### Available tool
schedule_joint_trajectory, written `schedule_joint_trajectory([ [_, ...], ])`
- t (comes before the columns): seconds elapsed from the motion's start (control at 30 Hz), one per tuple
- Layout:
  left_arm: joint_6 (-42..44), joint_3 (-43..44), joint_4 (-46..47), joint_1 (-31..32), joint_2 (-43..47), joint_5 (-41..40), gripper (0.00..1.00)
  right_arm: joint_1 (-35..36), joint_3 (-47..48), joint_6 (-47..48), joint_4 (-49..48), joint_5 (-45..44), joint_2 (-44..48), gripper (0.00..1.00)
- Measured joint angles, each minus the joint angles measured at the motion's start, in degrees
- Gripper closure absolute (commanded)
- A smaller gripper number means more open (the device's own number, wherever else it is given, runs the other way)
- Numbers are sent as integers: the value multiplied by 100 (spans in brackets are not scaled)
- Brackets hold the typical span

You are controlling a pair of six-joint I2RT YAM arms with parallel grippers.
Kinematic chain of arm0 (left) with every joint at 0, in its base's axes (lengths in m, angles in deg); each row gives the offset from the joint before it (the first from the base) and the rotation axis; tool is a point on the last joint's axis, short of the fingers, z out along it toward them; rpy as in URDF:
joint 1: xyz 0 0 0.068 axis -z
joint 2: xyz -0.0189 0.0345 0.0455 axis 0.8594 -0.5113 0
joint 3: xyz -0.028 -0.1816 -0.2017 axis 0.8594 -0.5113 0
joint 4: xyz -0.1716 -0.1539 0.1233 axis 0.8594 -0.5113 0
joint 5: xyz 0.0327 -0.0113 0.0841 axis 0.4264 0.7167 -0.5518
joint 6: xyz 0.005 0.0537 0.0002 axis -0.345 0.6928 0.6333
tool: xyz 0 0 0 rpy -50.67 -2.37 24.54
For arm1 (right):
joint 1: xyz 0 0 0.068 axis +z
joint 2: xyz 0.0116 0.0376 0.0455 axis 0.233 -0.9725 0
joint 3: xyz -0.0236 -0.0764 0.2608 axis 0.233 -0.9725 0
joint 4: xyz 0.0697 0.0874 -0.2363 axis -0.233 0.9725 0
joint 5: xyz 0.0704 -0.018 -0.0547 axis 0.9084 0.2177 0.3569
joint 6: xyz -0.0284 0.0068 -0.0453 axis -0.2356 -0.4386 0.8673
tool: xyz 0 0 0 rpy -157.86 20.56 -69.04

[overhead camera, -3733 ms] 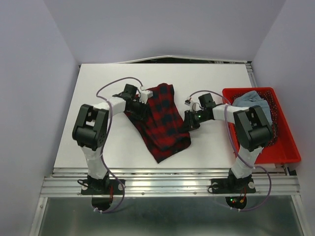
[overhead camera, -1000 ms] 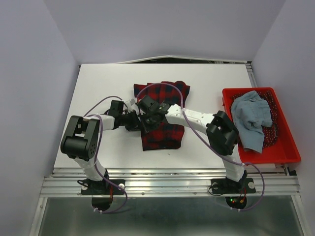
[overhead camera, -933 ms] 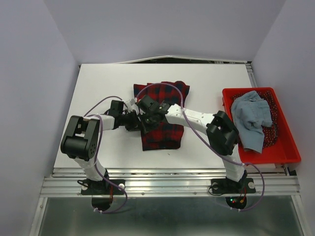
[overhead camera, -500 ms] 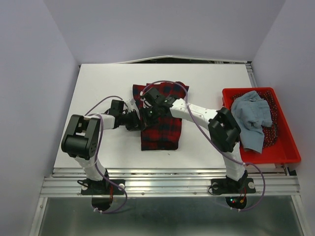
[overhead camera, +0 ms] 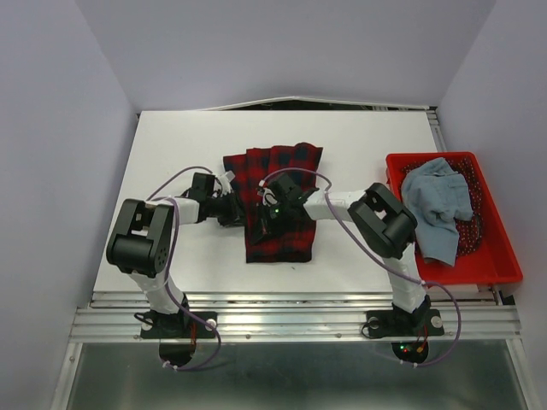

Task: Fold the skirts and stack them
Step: Fold the skirt

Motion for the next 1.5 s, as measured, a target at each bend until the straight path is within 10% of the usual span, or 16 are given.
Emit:
schedule_joint_trajectory([
  [0.5,345,181,-1578,-1084,1222,505,79,-125,-643,-323,-1609,442,-17,99],
  [0.8,-374,-927,-448,-693,1932,1565,87,-334,245,-181,-1659,1027,-756,99],
  [1.43,-1298,-1390,909,20,1228,994,100,-391,785,-94,-1510,1174,-1049,99],
  [1.5,-1290,-1488,822,33,1292,793,100,-415,929,-20,-1381,1123,-1073,84],
])
